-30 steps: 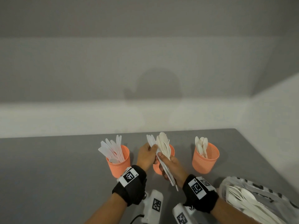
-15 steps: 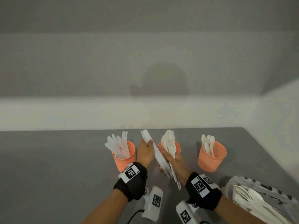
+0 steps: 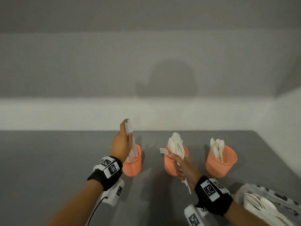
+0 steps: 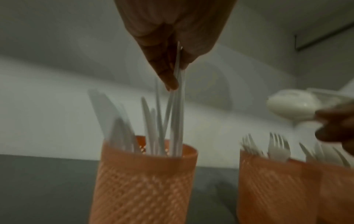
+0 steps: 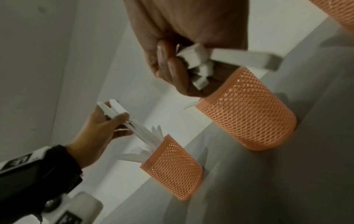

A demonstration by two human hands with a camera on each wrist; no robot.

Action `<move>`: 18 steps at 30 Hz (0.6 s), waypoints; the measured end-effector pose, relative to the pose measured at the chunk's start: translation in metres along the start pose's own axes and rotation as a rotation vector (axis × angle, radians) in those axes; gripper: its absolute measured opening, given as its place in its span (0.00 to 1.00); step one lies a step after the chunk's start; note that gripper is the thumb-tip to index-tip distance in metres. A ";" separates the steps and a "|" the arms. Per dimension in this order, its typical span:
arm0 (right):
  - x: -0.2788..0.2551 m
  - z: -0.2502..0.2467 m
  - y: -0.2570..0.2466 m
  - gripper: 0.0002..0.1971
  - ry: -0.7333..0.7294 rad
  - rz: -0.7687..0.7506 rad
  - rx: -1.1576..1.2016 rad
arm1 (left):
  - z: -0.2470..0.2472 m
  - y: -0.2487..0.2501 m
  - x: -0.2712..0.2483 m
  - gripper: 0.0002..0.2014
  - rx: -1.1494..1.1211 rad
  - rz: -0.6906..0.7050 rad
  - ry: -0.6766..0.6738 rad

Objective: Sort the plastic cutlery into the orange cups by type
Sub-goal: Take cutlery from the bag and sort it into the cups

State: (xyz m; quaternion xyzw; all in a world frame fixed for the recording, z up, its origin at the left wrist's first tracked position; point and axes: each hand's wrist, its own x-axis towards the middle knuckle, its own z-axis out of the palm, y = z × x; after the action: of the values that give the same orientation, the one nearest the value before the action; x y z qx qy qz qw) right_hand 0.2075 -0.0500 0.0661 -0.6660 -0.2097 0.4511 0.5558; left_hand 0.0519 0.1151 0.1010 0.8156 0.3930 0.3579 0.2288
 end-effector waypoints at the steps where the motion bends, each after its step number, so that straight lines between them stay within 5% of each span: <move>1: 0.000 0.000 0.000 0.16 0.003 0.001 0.002 | 0.004 -0.003 -0.004 0.28 0.021 0.012 -0.044; 5: 0.000 -0.003 0.001 0.16 0.031 0.004 0.024 | 0.017 -0.009 -0.008 0.36 0.162 0.025 -0.170; 11: -0.001 -0.006 0.001 0.16 0.048 -0.017 0.021 | 0.028 -0.008 -0.011 0.15 0.191 0.035 -0.187; 18: -0.002 -0.006 0.003 0.14 0.049 -0.011 0.006 | 0.030 -0.007 -0.010 0.30 0.257 0.002 -0.194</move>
State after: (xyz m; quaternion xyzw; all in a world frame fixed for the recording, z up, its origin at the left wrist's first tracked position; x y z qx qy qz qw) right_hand 0.2106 -0.0553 0.0643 -0.6738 -0.1984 0.4323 0.5654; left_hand 0.0670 0.1087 0.0735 0.8691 0.4109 0.2245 0.1592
